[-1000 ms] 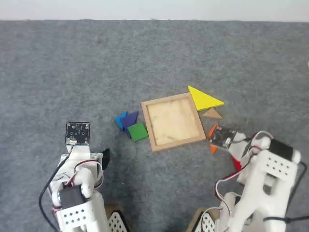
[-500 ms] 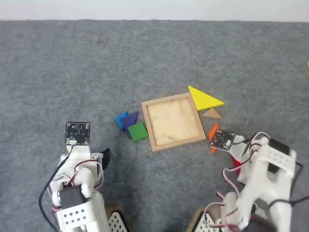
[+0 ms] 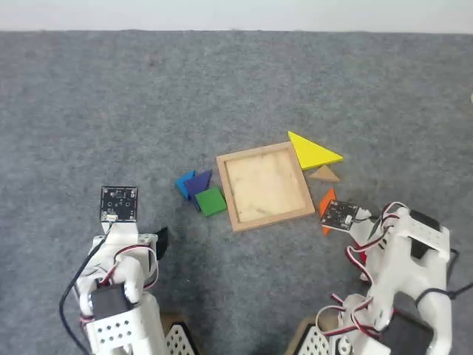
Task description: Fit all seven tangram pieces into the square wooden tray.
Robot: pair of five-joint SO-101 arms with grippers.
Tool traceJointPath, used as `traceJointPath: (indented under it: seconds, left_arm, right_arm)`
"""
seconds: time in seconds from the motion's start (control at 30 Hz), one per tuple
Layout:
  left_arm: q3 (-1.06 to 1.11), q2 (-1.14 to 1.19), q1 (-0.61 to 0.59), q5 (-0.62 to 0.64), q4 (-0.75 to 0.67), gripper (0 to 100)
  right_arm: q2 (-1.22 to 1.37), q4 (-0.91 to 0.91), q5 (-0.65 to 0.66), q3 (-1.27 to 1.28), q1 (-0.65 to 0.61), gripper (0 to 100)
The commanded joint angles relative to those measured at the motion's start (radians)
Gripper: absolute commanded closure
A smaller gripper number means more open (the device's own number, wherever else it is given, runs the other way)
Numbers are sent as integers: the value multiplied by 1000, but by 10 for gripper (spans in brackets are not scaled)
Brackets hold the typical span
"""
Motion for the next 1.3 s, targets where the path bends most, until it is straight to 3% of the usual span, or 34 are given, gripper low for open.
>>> traceJointPath:
  seconds: [0.0,0.13,0.37,0.6,0.77,1.0,1.13,1.27]
  left_arm:
    - [-12,-21,0,5,3,702]
    - [-12,-21,0,5,3,702]
    - [-12,-21,0,5,3,702]
    - [-12,-21,0,5,3,702]
    - [-12,-21,0,5,3,702]
    - [-12,-21,0,5,3,702]
    - [-12,-21,0,5,3,702]
    - [-12,-21,0,5,3,702]
  right_arm:
    - [19,-12,14,-32,12,732]
    - [19,-12,12,-32,12,846]
    - [8,-13,-32,-44,5,837]
    - [12,-1,-345,-192,-105,842]
    - [15,-1,-618,-276,-239,943]
    - [19,53,-950,-442,-443,934]
    - [21,116,-1074,-543,-572,935]
    - [19,199,-1109,-592,-604,931]
